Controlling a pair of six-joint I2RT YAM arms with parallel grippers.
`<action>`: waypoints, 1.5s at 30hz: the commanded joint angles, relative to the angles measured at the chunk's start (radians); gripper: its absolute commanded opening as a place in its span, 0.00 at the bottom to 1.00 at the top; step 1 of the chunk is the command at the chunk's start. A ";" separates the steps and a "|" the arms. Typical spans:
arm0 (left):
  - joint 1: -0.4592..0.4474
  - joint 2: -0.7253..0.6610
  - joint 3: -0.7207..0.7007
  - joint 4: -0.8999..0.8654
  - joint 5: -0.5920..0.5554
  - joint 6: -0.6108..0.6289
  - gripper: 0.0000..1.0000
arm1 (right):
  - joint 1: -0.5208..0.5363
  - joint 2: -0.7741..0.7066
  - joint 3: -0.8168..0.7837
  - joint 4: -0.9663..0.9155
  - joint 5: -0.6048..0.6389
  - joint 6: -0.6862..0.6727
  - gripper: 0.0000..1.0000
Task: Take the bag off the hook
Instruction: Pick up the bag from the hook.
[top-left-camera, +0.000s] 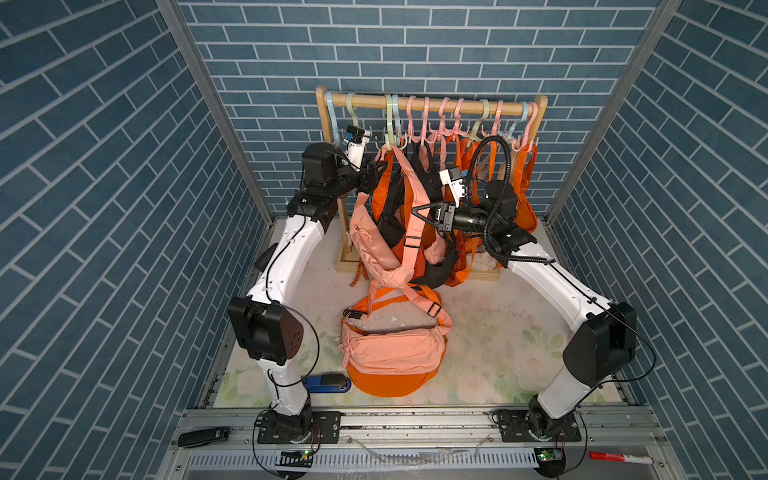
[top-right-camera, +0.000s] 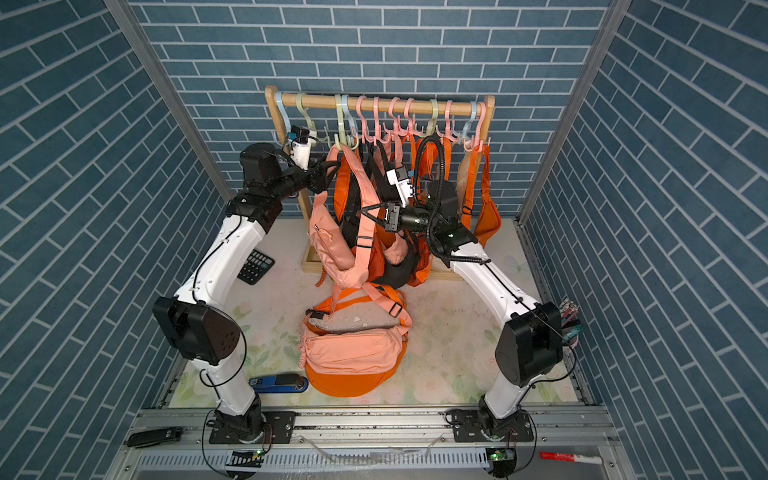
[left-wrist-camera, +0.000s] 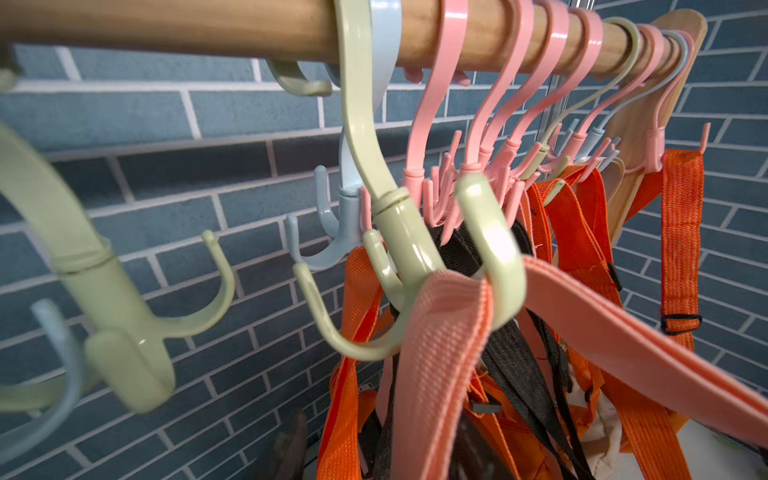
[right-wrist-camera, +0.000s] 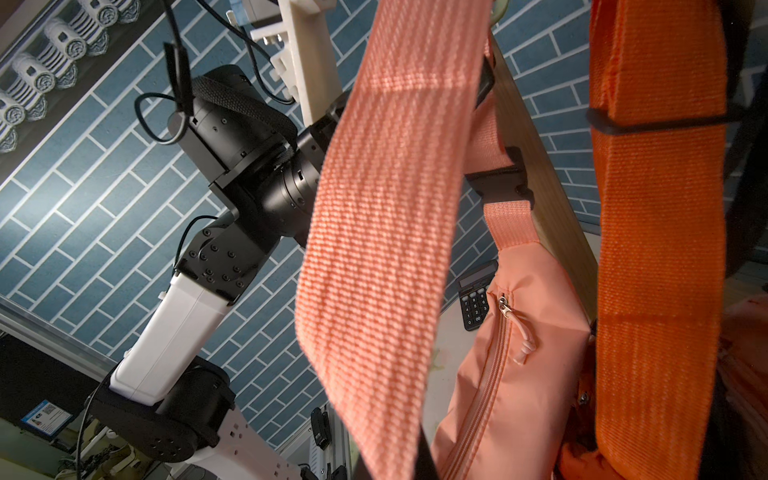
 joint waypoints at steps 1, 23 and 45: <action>-0.006 0.013 0.029 0.026 0.038 -0.011 0.39 | -0.009 0.011 0.038 0.005 -0.028 -0.006 0.00; -0.026 0.097 0.271 -0.133 -0.025 -0.057 0.00 | -0.022 0.137 0.199 0.091 0.002 0.093 0.00; -0.024 0.149 0.412 -0.316 -0.178 -0.095 0.00 | -0.077 0.405 0.543 0.243 0.010 0.342 0.00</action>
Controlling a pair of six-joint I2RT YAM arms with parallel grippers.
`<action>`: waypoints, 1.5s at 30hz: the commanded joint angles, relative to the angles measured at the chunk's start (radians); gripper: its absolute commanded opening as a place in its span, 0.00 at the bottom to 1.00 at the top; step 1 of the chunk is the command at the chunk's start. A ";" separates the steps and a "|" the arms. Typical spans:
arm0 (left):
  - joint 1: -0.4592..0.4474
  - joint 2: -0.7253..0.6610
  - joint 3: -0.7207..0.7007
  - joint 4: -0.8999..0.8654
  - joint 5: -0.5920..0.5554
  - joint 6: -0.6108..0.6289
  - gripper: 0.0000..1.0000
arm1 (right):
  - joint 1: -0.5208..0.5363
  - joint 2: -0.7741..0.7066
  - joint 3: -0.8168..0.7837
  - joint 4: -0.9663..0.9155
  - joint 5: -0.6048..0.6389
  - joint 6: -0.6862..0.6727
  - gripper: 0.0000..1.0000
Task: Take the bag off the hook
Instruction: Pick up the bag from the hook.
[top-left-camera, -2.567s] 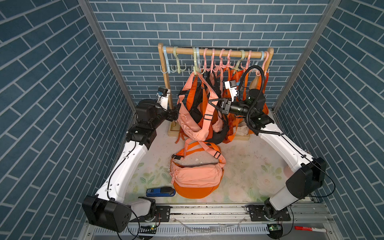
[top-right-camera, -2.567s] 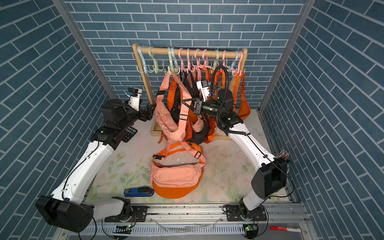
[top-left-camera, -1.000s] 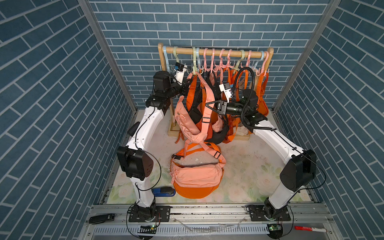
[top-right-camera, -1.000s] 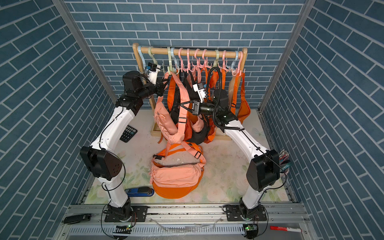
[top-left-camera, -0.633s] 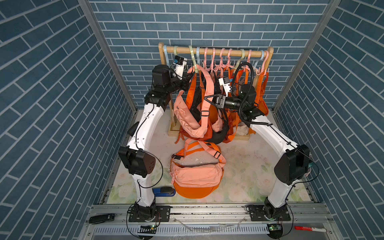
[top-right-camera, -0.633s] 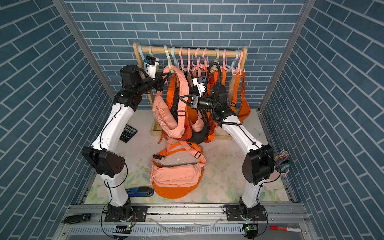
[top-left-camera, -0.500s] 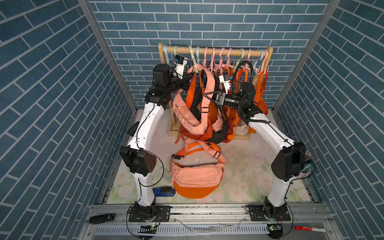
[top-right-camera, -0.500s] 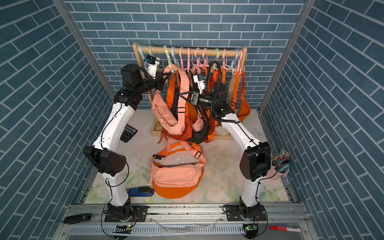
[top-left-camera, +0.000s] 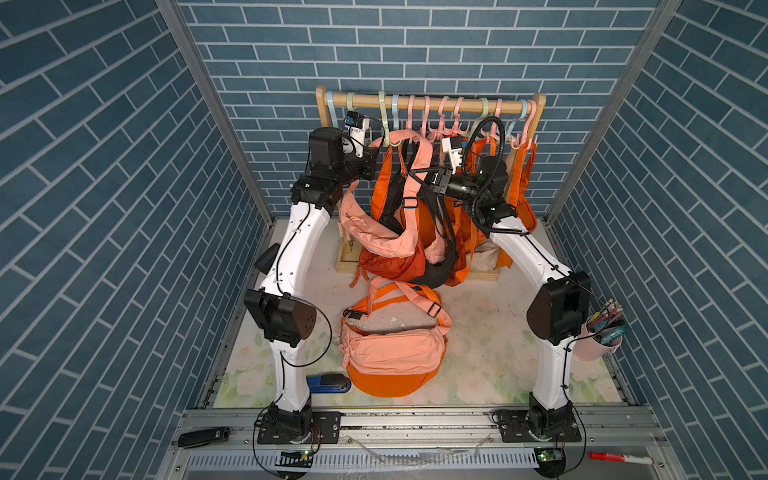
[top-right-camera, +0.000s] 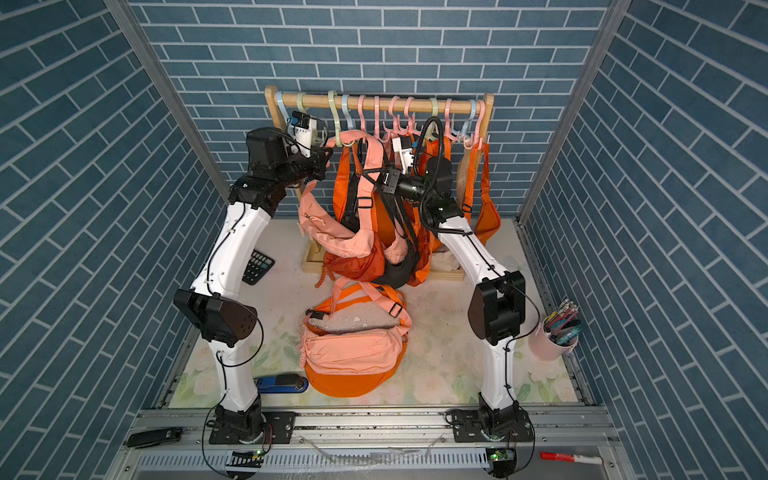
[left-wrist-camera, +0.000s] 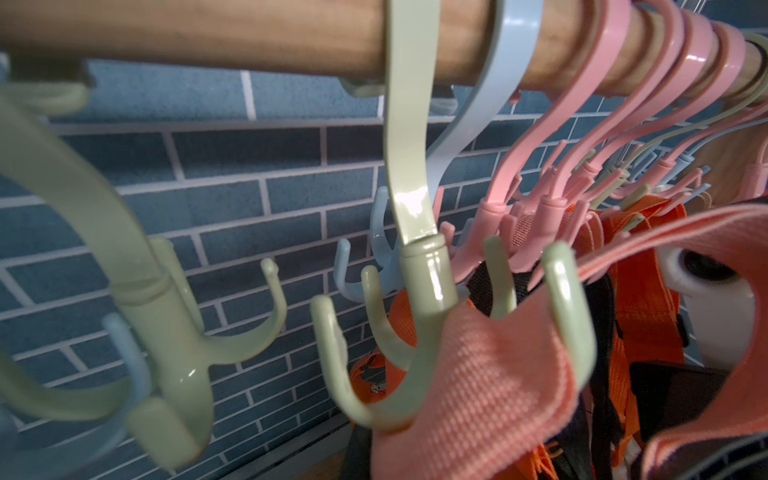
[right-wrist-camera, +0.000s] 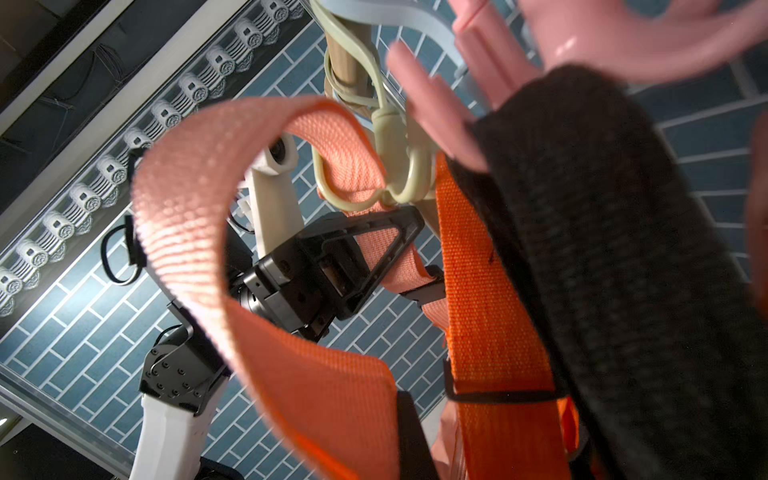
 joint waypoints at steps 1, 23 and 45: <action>-0.002 -0.030 0.005 -0.017 -0.010 -0.019 0.00 | -0.012 0.041 0.091 0.071 0.009 0.076 0.00; 0.006 -0.035 0.123 -0.124 -0.054 -0.101 0.00 | -0.003 0.277 0.490 0.077 0.006 0.229 0.00; 0.006 -0.490 -0.439 0.031 -0.135 -0.005 0.00 | 0.048 -0.240 -0.127 -0.087 -0.007 -0.142 0.00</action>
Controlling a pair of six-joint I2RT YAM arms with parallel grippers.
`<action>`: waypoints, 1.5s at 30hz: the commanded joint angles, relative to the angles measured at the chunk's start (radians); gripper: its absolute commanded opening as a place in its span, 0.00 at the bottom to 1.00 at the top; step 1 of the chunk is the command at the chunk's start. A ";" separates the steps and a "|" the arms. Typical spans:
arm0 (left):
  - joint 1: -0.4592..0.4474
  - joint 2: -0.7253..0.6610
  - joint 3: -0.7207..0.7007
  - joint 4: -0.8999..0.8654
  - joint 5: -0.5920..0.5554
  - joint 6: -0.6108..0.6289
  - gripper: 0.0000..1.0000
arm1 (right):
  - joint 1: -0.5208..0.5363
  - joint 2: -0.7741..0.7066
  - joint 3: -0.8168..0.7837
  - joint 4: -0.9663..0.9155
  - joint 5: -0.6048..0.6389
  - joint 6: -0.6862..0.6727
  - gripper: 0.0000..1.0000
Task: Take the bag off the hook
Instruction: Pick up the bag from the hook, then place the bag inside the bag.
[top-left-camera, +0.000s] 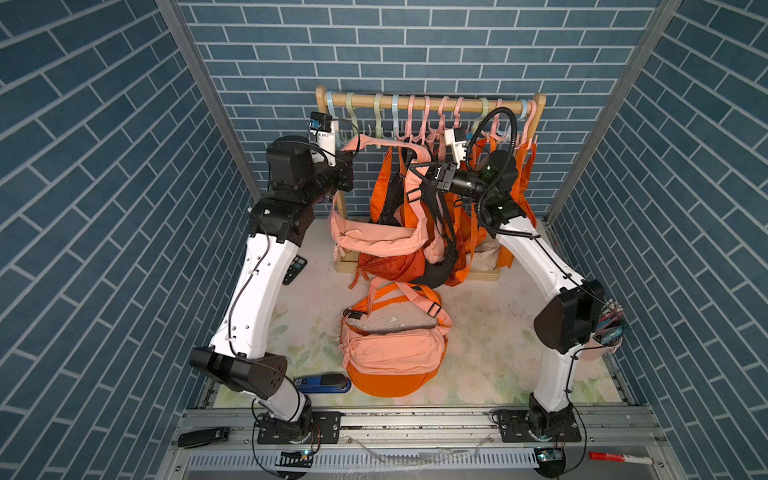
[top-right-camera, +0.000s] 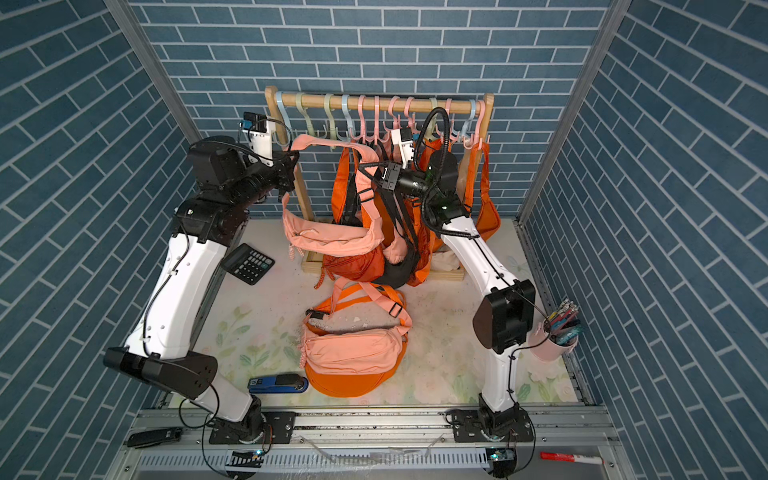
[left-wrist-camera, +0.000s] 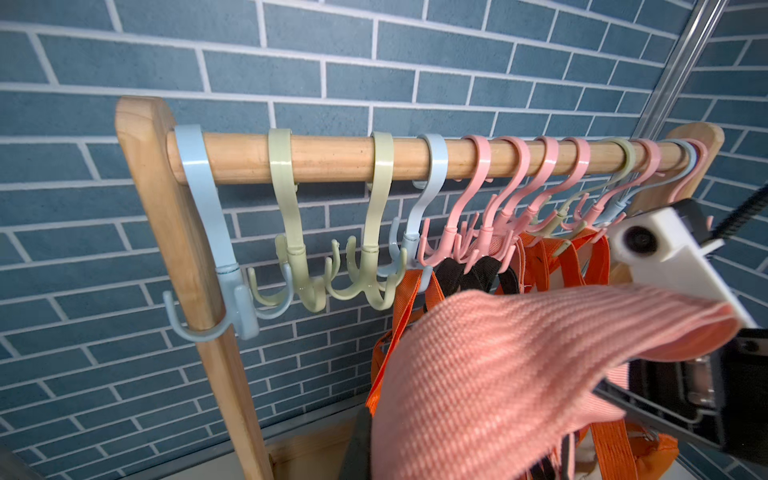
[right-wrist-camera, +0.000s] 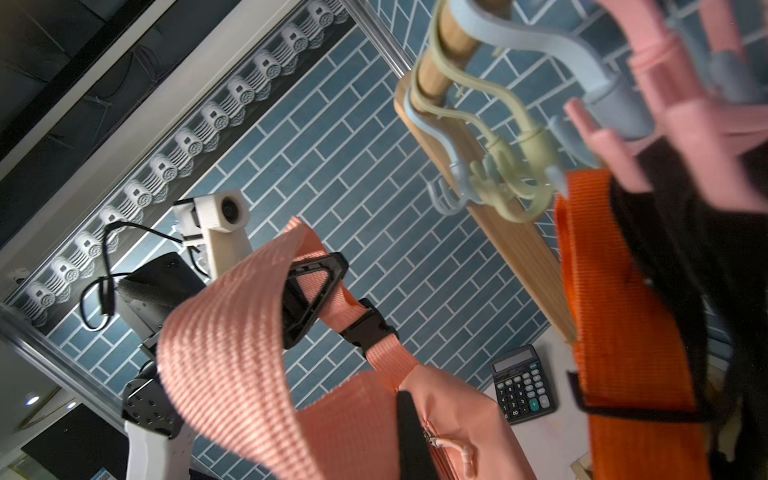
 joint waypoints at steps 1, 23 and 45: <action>0.002 -0.061 -0.071 0.029 0.000 0.017 0.00 | 0.009 -0.108 -0.083 -0.059 0.001 -0.145 0.00; -0.010 -0.606 -0.489 -0.096 0.020 0.010 0.00 | 0.196 -0.498 -0.371 -0.470 0.127 -0.554 0.00; -0.044 -0.977 -0.610 -0.378 0.120 -0.139 0.00 | 0.436 -0.789 -0.527 -0.778 0.373 -0.660 0.00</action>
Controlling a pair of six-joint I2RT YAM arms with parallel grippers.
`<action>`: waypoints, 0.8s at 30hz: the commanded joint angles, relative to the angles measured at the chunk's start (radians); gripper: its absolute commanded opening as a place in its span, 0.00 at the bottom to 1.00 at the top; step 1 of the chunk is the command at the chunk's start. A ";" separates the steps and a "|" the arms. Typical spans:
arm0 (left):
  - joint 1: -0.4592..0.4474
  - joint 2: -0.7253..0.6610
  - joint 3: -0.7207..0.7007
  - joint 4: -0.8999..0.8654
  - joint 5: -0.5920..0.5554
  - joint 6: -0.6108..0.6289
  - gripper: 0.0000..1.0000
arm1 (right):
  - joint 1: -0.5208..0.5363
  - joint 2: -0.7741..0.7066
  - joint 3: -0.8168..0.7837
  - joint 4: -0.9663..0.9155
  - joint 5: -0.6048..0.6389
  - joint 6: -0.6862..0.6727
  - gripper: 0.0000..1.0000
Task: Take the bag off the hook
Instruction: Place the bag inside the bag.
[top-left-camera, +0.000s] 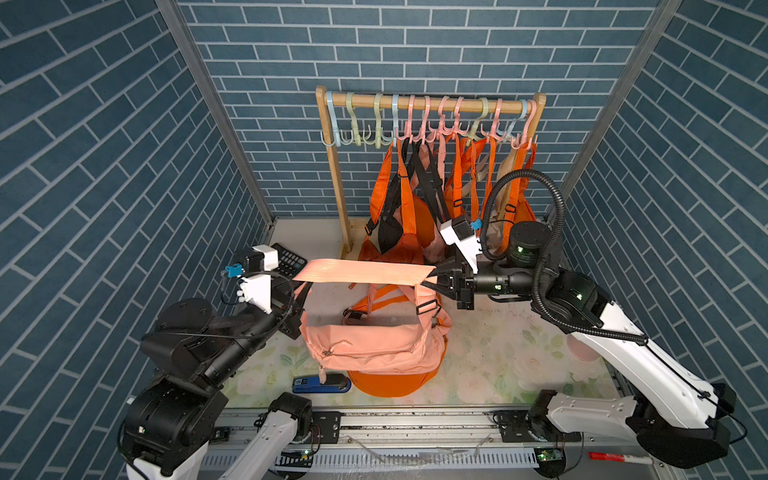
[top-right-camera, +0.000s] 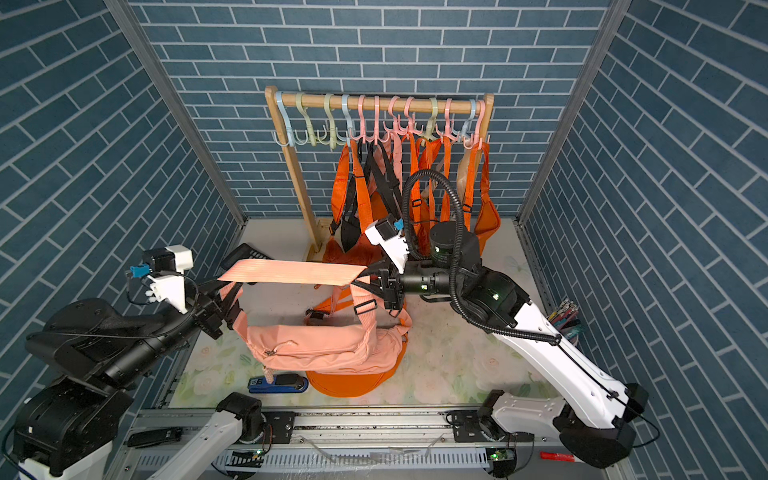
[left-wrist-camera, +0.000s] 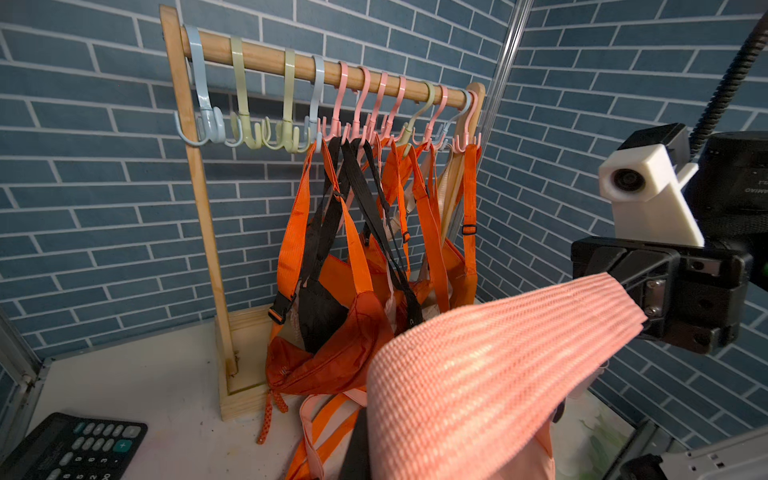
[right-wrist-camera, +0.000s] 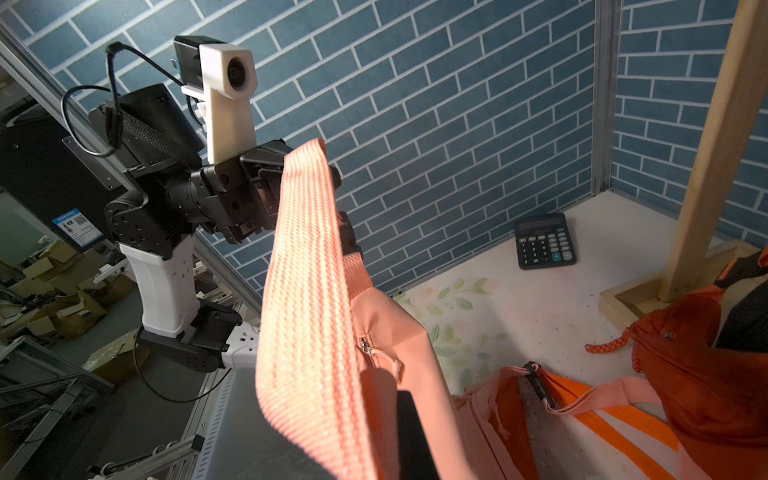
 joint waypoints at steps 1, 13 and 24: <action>0.001 -0.053 -0.032 -0.017 -0.016 -0.049 0.00 | 0.004 -0.061 -0.059 -0.038 0.076 -0.005 0.00; 0.000 0.053 -0.422 0.181 -0.079 -0.079 0.00 | -0.080 0.020 -0.394 0.124 0.217 0.112 0.00; 0.003 0.427 -0.471 0.413 -0.148 -0.057 0.00 | -0.270 0.195 -0.479 0.281 0.187 0.175 0.00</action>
